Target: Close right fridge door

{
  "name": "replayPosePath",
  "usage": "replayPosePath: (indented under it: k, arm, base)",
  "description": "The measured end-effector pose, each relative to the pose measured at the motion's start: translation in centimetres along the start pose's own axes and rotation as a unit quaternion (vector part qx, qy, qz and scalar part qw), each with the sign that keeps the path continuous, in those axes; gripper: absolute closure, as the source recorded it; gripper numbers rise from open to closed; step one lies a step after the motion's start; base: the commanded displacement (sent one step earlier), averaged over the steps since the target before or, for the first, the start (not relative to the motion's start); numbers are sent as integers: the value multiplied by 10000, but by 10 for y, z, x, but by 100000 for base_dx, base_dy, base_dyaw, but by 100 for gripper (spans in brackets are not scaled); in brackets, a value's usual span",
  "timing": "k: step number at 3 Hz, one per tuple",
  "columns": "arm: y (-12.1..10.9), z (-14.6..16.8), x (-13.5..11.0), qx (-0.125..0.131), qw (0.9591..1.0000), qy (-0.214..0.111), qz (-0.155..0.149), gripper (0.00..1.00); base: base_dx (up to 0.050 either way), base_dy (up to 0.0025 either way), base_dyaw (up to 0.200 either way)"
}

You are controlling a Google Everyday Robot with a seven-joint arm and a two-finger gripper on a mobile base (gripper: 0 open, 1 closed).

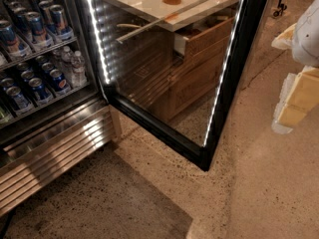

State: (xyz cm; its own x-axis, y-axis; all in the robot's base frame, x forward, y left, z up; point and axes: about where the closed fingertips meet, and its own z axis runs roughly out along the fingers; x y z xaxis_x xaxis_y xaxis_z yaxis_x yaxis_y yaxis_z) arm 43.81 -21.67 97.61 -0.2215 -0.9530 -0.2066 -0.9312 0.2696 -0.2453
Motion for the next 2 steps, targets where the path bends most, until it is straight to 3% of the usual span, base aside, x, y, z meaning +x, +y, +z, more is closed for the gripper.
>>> replayPosePath:
  k: [1,2]
  arm:
    - [-1,-1,-4,26,10000,10,3,0]
    - [-1,-1,-5,32,10000,12,3,0]
  base:
    - [4,-6,-18936]
    - [0,0,0]
